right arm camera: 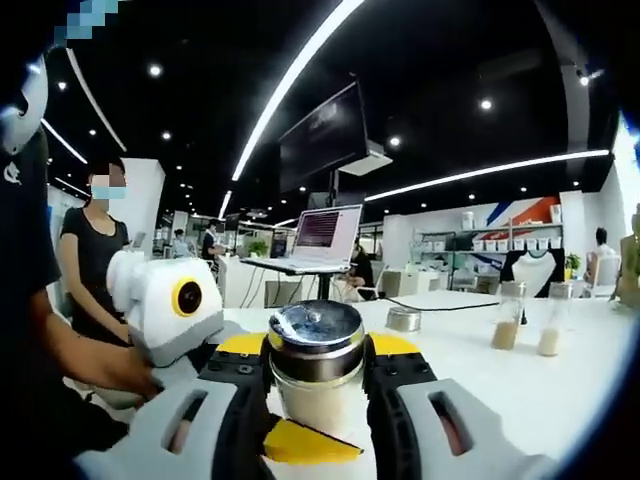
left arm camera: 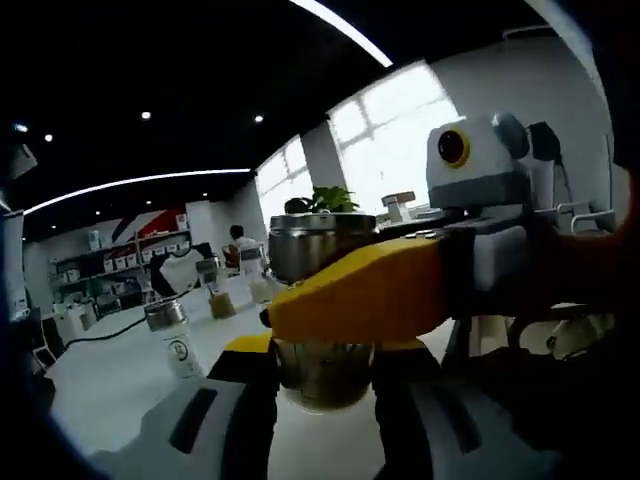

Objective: Rotate the seasoning bottle until the label or dispensing opening points toward the visible target arrow and the bottle remains upright within the marked orientation range

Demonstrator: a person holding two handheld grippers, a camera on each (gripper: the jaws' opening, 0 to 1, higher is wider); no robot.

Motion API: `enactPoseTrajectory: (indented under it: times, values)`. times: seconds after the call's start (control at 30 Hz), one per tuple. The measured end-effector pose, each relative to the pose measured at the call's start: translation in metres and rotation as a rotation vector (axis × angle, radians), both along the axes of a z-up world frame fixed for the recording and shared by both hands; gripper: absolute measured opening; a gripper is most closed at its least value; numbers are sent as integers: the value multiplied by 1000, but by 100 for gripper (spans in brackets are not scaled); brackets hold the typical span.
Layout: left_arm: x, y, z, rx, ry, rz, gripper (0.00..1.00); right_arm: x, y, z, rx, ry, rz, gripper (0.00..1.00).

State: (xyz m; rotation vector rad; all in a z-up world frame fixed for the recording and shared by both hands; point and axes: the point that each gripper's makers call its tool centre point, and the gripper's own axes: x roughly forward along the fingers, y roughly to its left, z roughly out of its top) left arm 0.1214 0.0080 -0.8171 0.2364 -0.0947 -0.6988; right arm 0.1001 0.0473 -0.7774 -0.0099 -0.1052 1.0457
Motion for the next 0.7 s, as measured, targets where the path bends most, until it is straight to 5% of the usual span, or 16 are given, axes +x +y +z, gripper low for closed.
enactPoseTrajectory:
  times: [0.07, 0.2, 0.3, 0.4, 0.53, 0.6, 0.7]
  values:
    - [4, 4, 2, -46, 1, 75, 37, 5, 2, -2, 3, 22, -57, 35]
    - [10, 16, -1, 78, -54, 225, 37, 14, 0, -15, -20, 84, -181, 35]
    - [9, 9, -3, 1, -10, 168, 37, 14, -3, -13, -1, 71, -224, 35]
    - [8, 8, -1, 1, -20, 119, 37, 15, -6, -12, 0, 71, -212, 35]
    - [-3, -5, 3, -144, 57, -97, 37, 7, -5, -3, -6, 25, -82, 34]
    - [-10, -10, 2, -201, 145, -200, 38, -2, -3, -2, -57, -22, 3, 34]
    - [-17, -11, 2, -151, 97, -256, 38, -15, 0, -1, -97, -76, 77, 34]
